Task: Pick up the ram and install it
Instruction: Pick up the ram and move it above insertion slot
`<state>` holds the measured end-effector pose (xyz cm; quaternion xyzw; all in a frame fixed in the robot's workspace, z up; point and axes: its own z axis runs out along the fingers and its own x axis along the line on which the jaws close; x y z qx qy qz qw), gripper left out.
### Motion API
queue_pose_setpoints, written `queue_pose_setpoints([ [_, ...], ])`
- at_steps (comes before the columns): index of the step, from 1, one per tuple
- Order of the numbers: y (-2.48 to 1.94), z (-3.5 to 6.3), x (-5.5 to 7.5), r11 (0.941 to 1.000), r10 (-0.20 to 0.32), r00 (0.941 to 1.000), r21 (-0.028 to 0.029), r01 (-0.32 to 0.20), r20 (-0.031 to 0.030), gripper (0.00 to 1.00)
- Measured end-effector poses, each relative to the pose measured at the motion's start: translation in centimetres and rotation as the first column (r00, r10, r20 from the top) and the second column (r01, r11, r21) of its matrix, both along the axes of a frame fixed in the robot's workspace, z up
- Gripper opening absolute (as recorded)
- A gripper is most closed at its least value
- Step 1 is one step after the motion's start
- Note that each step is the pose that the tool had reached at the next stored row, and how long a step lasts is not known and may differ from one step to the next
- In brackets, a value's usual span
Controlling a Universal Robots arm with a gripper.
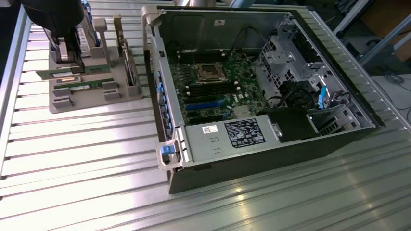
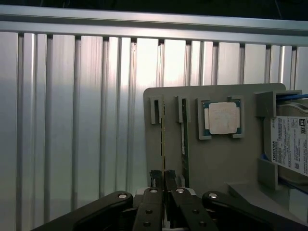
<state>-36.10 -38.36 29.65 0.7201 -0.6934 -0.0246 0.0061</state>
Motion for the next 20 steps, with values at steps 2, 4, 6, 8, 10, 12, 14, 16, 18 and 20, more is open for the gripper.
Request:
queue_pose_setpoints([
  [2, 0.0, 0.03, 0.0, 1.0, 0.0, 1.0, 0.0, 0.0, 0.0, 0.13],
  [4, 0.0, 0.07, 0.0, 1.0, 0.0, 1.0, 0.0, 0.0, 0.0, 0.13],
  [6, 0.0, 0.11, 0.0, 1.0, 0.0, 1.0, 0.0, 0.0, 0.0, 0.13],
  [8, 0.0, 0.17, 0.0, 1.0, 0.0, 1.0, 0.0, 0.0, -0.0001, 0.13],
  [10, 0.0, 0.29, 0.0, 1.0, 0.0, 1.0, 0.0, 0.0, -0.0001, 0.13],
  [12, 0.0, 0.37, 0.0, 1.0, 0.0, 1.0, 0.0, 0.0, 0.0001, 0.13],
  [14, 0.0, 0.43, 0.0, 1.0, 0.0, 1.0, 0.0001, 0.0, 0.0, 0.13],
  [16, 0.0, 0.54, 0.0, 1.0, 0.0, 1.0, 0.0, 0.0, -0.0002, 0.13],
  [18, -0.01, 0.64, 0.01, 1.0, 0.0, 1.0, 0.0002, 0.0, -0.0001, 0.13],
  [20, 0.0, 0.72, 0.0, 1.0, 0.0, 1.0, 0.0003, 0.0, 0.0, 0.13],
])
